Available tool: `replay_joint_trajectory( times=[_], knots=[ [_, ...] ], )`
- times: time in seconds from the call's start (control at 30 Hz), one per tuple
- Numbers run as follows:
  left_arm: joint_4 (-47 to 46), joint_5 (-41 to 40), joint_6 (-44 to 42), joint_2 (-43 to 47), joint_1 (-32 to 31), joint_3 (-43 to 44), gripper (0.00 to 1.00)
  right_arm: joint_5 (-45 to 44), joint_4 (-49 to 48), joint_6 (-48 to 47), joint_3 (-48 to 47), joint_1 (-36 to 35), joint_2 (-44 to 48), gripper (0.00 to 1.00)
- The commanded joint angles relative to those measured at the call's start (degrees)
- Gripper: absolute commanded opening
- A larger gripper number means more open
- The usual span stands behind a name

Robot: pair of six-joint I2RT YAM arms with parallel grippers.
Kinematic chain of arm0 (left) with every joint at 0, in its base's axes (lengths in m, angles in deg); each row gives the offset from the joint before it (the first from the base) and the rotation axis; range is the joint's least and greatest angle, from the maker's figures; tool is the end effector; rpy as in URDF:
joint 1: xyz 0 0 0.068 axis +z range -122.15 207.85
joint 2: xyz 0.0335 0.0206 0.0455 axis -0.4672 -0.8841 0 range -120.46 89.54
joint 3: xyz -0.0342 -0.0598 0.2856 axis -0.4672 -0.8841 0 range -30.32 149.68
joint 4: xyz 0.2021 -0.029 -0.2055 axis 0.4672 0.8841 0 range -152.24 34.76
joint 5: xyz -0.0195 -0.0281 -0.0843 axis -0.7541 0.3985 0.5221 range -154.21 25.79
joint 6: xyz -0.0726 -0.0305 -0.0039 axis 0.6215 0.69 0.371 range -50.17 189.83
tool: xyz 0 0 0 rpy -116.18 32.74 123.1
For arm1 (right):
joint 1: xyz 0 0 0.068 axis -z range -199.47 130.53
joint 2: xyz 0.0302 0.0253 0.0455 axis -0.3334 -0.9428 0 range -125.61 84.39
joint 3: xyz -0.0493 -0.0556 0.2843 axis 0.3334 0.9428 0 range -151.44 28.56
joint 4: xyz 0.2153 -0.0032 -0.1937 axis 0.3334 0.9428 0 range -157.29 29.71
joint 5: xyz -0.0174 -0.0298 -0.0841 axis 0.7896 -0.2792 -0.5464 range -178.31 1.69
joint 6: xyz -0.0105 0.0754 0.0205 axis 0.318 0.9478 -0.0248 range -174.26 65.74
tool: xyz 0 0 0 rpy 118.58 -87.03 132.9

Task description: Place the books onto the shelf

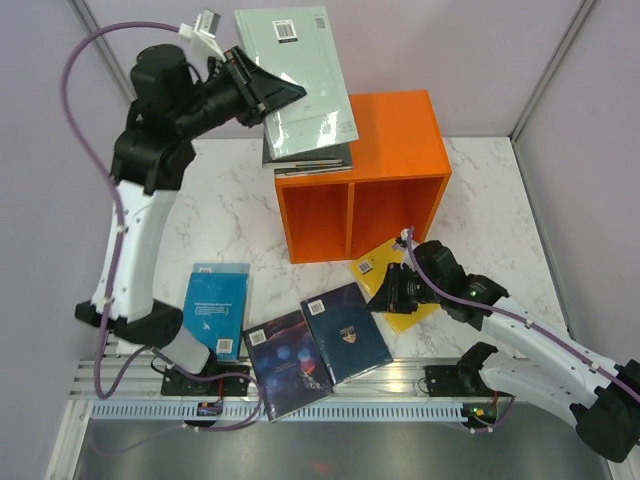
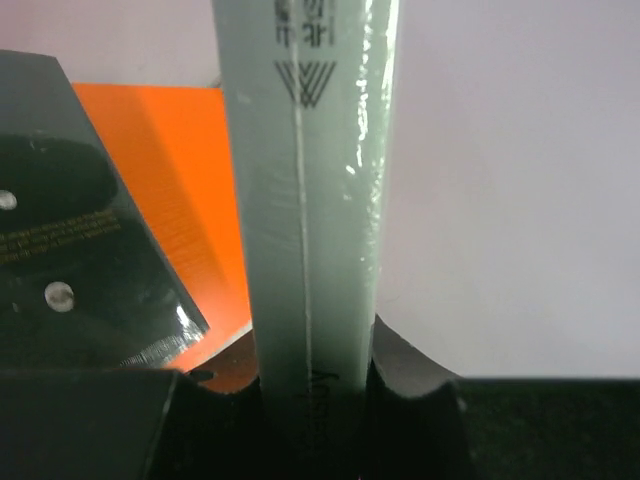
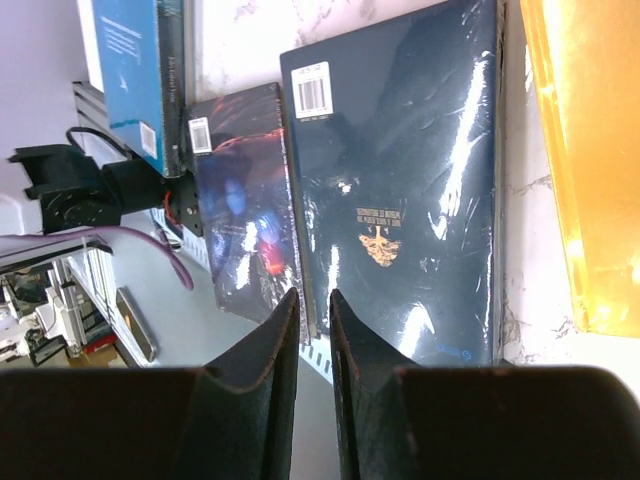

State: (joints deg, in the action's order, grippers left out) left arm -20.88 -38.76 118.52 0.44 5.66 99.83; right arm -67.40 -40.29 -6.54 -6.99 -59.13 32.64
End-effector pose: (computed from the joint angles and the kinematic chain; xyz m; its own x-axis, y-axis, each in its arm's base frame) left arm 0.2839 -0.1474 0.6241 -0.5586 -0.5046 -0.6583 0.4839 0.4464 -0.7527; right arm 0.1570 0.1614 0.2249 -0.9438 0.1154 -0.3097 -0.1459 0.6954 0.7037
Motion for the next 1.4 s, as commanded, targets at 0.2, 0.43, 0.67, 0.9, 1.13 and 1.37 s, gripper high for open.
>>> replay_joint_trajectory(
  times=[0.2, 0.43, 0.67, 0.9, 1.13, 1.37],
  knots=[
    [-13.9, 24.3, 11.5, -14.6, 8.9, 11.8, 0.02, -3.0, 4.9, -1.6, -2.0, -0.2, 3.7, 0.22],
    [-14.5, 31.1, 14.2, -14.9, 12.2, 7.8, 0.02, -4.0, 6.7, -4.0, -3.6, -0.2, 2.1, 0.21],
    [-14.4, 35.0, 16.5, -15.1, 13.3, 5.2, 0.02, -3.9, 6.6, -5.8, -4.4, -0.1, -0.8, 0.2],
    [-12.0, 33.0, 12.6, -11.3, 13.7, -2.7, 0.02, -3.6, 6.1, -6.5, -4.5, -0.1, -2.4, 0.19],
    [-10.7, 29.9, 10.6, -12.7, 13.7, -4.4, 0.09, -2.6, 4.9, -6.2, -3.4, 0.0, -3.7, 0.18],
    [-5.6, 29.0, 6.8, -14.5, 13.7, -3.7, 0.49, -2.4, 3.4, -5.4, -2.2, -0.1, -4.0, 0.18]
  ],
)
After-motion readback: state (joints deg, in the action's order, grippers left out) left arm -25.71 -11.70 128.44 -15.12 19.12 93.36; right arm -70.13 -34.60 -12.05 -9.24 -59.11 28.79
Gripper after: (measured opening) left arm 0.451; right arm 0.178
